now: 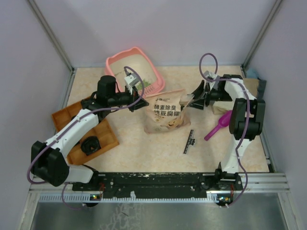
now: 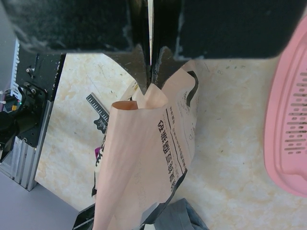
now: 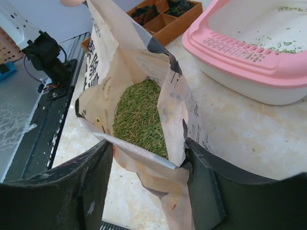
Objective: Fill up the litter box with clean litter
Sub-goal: Close the cat litter bag at the center of the board.
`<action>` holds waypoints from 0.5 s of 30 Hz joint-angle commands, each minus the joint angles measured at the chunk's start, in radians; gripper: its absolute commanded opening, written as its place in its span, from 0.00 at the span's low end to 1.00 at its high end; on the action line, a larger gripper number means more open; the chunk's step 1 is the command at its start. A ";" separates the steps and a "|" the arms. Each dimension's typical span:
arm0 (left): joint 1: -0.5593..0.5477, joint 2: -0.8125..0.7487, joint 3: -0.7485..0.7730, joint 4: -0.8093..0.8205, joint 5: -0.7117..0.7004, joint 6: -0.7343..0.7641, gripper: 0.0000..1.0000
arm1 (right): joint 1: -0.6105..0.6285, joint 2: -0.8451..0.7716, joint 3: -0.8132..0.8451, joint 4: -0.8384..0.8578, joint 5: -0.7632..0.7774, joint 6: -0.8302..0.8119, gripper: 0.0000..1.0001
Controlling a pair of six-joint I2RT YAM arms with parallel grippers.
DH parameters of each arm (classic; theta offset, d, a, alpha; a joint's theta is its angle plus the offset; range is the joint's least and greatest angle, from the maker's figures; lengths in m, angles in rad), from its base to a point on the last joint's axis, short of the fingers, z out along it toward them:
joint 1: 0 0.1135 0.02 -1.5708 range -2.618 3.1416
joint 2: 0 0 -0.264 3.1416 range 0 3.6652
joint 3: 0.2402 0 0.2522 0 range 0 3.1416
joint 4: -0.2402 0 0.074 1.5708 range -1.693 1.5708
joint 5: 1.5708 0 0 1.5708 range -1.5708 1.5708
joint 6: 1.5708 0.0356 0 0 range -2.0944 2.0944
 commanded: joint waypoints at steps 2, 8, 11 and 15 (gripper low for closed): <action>0.010 0.002 0.024 -0.021 -0.013 0.009 0.00 | -0.006 -0.046 0.006 -0.008 -0.114 -0.021 0.41; 0.027 -0.008 0.033 -0.058 -0.072 -0.025 0.00 | -0.021 -0.056 0.011 -0.010 -0.118 0.012 0.00; 0.047 -0.006 0.048 -0.097 -0.112 -0.067 0.00 | -0.024 -0.100 -0.019 -0.010 -0.119 0.029 0.00; 0.068 -0.012 0.029 -0.110 -0.133 -0.118 0.00 | -0.021 -0.183 -0.119 -0.006 -0.118 -0.016 0.00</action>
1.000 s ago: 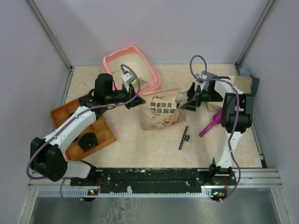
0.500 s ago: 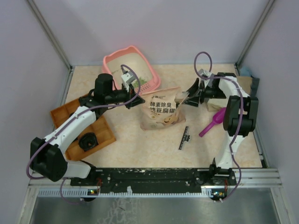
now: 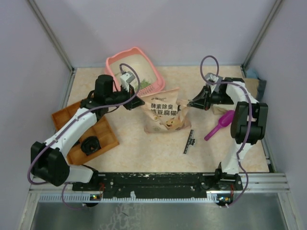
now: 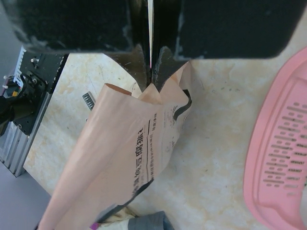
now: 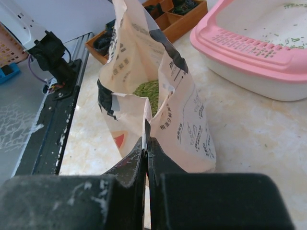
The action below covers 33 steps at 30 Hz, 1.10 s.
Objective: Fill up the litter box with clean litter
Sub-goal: Close the cat litter bag at the center of the board.
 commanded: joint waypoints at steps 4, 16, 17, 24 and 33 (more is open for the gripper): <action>0.030 -0.022 -0.004 -0.052 -0.091 -0.080 0.00 | -0.011 -0.181 -0.136 -0.032 -0.118 -0.033 0.00; 0.034 -0.098 -0.035 0.002 -0.085 -0.077 0.00 | 0.015 -0.200 0.009 -0.032 -0.117 0.094 0.00; 0.034 -0.105 -0.035 0.006 -0.080 -0.073 0.00 | 0.022 -0.194 0.027 -0.032 -0.118 0.113 0.00; 0.034 -0.150 -0.074 0.055 0.019 -0.085 0.00 | 0.030 -0.203 0.187 -0.031 -0.102 0.234 0.00; 0.033 -0.223 -0.159 0.115 0.051 -0.134 0.00 | 0.042 -0.234 0.136 -0.029 -0.040 0.217 0.00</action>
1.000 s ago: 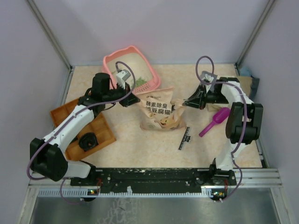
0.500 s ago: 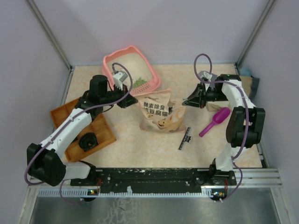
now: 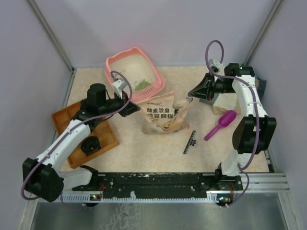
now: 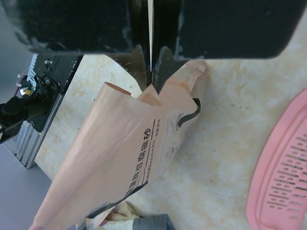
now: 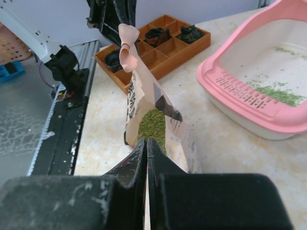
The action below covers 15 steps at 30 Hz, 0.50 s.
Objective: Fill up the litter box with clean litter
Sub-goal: Close the cat litter bag at the center of the board.
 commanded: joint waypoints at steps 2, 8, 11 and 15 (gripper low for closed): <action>0.008 -0.052 -0.019 0.095 0.063 -0.028 0.00 | 0.003 -0.045 -0.091 -0.012 -0.090 -0.063 0.00; 0.007 -0.064 -0.024 0.113 0.165 -0.001 0.00 | -0.015 -0.028 0.076 -0.013 -0.102 0.021 0.00; 0.005 -0.076 -0.034 0.142 0.187 -0.002 0.00 | -0.032 -0.014 0.266 -0.012 -0.114 0.160 0.00; 0.004 -0.089 -0.037 0.130 0.188 0.018 0.00 | -0.020 -0.037 0.554 0.114 -0.088 0.423 0.00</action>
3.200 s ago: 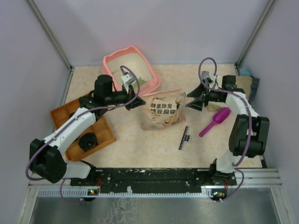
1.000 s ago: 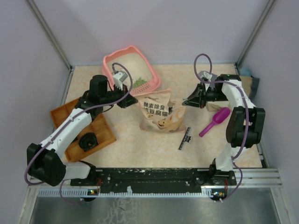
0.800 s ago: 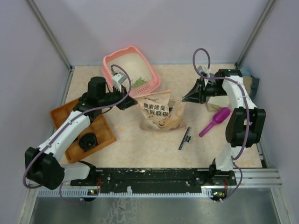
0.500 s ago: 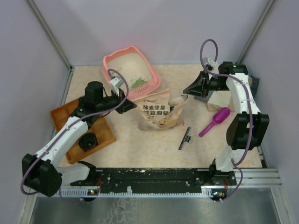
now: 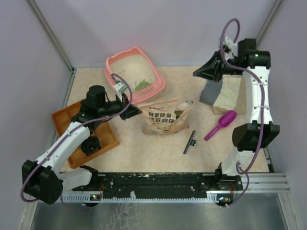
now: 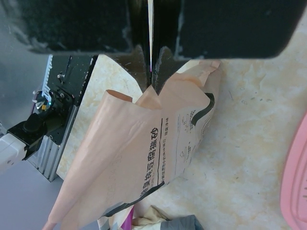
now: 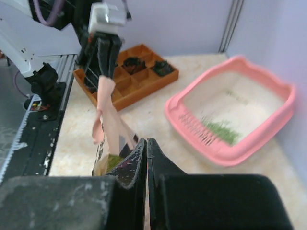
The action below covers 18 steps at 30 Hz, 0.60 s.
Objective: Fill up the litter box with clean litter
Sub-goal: Close the cat litter bag at the center of the board.
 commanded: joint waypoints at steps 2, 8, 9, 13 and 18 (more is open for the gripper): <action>0.001 -0.062 0.002 0.086 0.057 0.021 0.00 | 0.013 -0.138 0.214 0.339 -0.034 0.434 0.00; -0.003 -0.064 0.007 0.086 0.065 0.044 0.00 | 0.023 -0.604 -0.523 1.908 0.526 1.443 0.95; -0.005 -0.063 0.006 0.086 0.064 0.047 0.00 | 0.023 -0.616 -0.535 1.896 0.686 1.460 0.95; -0.009 -0.050 0.014 0.092 0.044 0.057 0.00 | 0.046 -0.559 -0.393 1.389 1.010 1.395 0.95; -0.009 -0.034 0.034 0.059 0.015 0.069 0.00 | 0.047 -0.648 -0.636 1.327 1.127 1.315 0.96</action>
